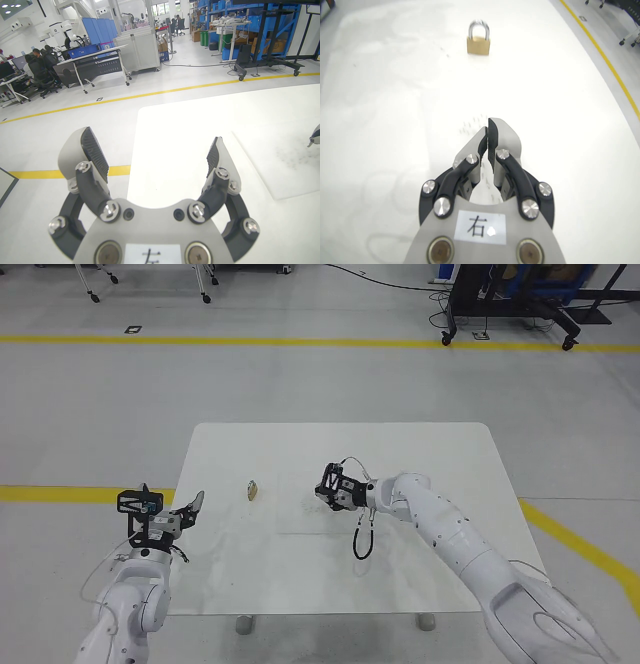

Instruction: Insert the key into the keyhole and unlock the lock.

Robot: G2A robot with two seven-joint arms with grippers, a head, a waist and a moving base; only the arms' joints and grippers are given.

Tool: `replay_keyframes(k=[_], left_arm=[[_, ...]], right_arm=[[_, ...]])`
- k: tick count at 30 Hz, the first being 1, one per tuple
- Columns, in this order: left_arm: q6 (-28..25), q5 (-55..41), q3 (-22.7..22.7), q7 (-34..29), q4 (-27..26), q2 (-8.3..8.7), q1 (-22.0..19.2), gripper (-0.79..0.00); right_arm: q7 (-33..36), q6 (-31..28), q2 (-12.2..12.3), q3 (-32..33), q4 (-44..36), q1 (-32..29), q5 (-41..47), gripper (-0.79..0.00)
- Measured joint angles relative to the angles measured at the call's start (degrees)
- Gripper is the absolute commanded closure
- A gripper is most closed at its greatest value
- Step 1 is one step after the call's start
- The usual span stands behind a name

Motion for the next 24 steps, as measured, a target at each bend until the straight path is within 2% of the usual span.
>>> replay_keyframes(k=[3,13,19,24], left_arm=[[0.0,0.0,0.0,0.0,0.0,0.00,0.0,-0.785],[0.0,0.0,0.0,0.0,0.0,0.00,0.0,-0.785],[0.0,0.0,0.0,0.0,0.0,0.00,0.0,-0.785],[0.0,0.0,0.0,0.0,0.0,0.00,0.0,-0.785]], right_arm=[[-7.1,-4.0,1.3,2.9,-0.5,-2.4,2.1,0.000],[-6.8,-3.7,1.3,3.0,-0.8,-2.8,2.4,0.000],[-16.1,-6.5,2.3,6.6,-3.2,-6.2,6.9,0.000],[-23.8,-10.9,3.7,10.8,-6.8,-9.6,11.0,0.000]])
